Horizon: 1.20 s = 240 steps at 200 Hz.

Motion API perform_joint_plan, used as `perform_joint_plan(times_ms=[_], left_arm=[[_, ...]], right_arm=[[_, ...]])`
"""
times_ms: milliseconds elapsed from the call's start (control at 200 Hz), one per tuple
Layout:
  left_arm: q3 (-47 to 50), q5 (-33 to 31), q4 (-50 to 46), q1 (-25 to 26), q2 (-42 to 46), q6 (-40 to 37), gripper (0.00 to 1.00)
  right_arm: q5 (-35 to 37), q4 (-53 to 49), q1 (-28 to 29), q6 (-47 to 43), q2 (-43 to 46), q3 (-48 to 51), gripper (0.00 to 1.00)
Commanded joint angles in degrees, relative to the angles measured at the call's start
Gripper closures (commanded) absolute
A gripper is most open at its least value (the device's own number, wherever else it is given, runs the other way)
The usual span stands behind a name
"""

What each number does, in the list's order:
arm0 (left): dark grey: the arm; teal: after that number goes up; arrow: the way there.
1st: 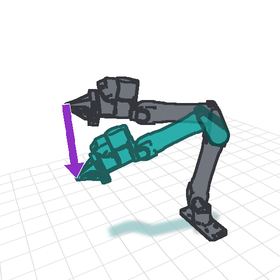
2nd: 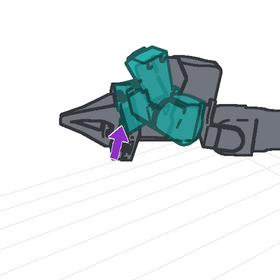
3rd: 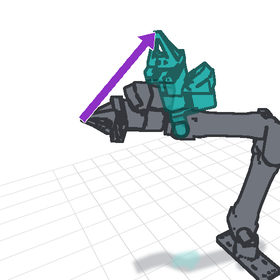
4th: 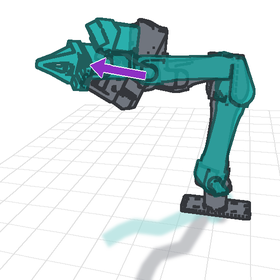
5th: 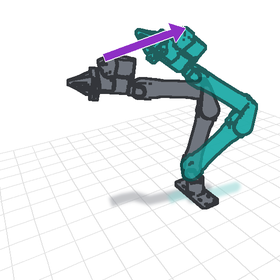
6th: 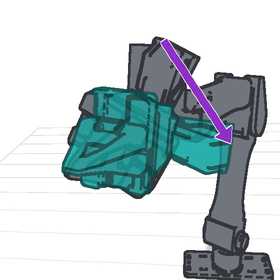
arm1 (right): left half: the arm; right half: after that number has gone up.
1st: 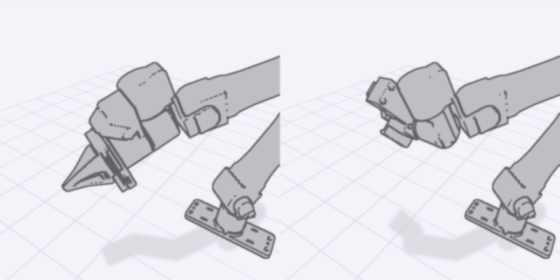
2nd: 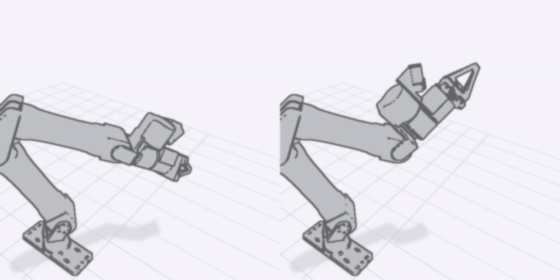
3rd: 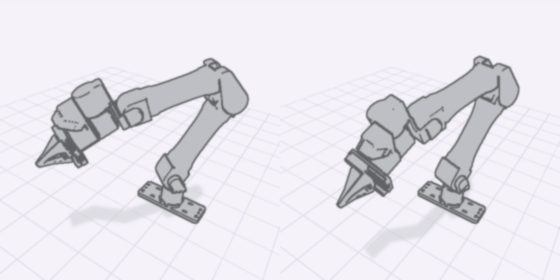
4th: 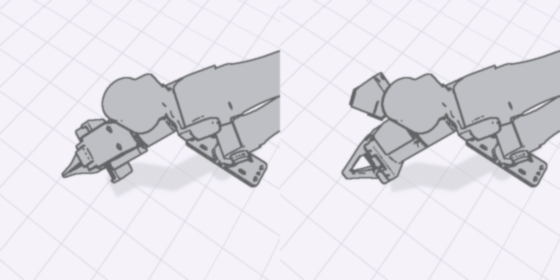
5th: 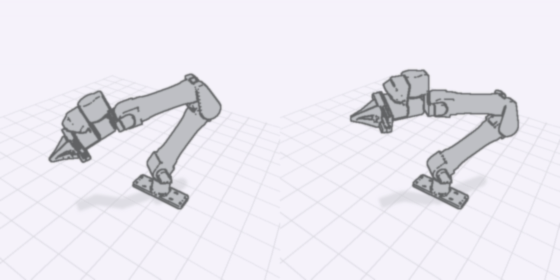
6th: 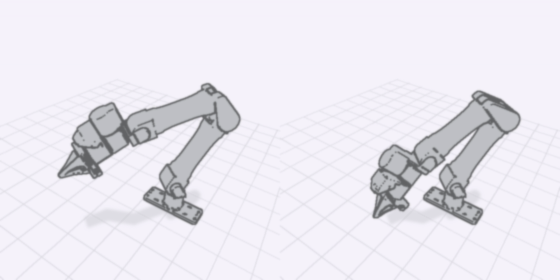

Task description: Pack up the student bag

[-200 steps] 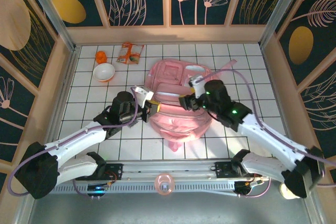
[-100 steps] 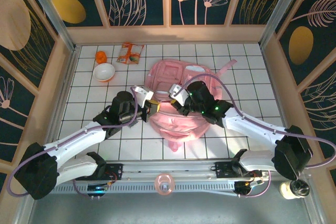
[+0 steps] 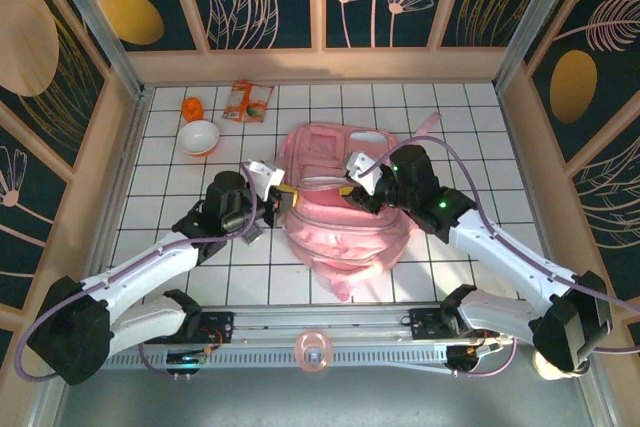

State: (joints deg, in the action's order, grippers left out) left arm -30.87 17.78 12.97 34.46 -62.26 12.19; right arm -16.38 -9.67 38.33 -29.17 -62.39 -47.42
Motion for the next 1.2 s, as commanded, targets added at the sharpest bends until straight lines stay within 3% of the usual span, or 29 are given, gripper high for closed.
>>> perform_joint_plan(times_ms=[0,85,375,711,766,861,891,1006,1081,1196], left_arm=[[-0.3,4.1,4.1,-1.0,0.8,-2.6,1.00],[-1.3,5.8,3.2,-1.0,0.9,-4.2,1.00],[-2.2,6.6,2.9,-1.0,0.7,-4.1,1.00],[-2.8,6.8,3.4,-1.0,1.0,-3.2,1.00],[-3.0,6.9,3.5,-0.9,1.1,-3.0,1.00],[-3.4,3.1,1.8,-1.0,0.8,-3.2,1.00],[-3.7,0.6,0.6,-1.0,0.4,-3.2,1.00],[-5.0,-5.9,-3.6,-1.4,-2.2,-3.2,1.00],[-5.3,-6.7,-3.9,-2.3,-4.1,-2.1,1.00],[-5.1,-7.4,-2.2,-3.8,-6.0,-1.6,1.00]], right_arm=[[6.8,1.2,2.8,0.7,-0.2,-2.3,0.49],[10.0,1.7,5.3,-0.4,-2.4,-3.3,0.45],[8.9,0.8,11.3,-1.6,-10.2,-7.5,0.40],[8.7,3.1,11.7,-2.1,-14.1,-7.8,0.41],[8.8,2.9,11.6,-2.4,-14.3,-7.9,0.48],[7.7,1.5,11.0,-3.0,-13.8,-8.2,0.81],[6.8,1.1,10.8,-3.1,-13.3,-8.2,0.87],[2.6,0.4,9.2,-4.2,-9.7,-6.5,0.94],[-1.4,-0.3,7.5,-5.1,-7.0,-5.4,1.00],[-9.2,-3.6,4.4,-7.9,-4.1,-5.2,1.00]])
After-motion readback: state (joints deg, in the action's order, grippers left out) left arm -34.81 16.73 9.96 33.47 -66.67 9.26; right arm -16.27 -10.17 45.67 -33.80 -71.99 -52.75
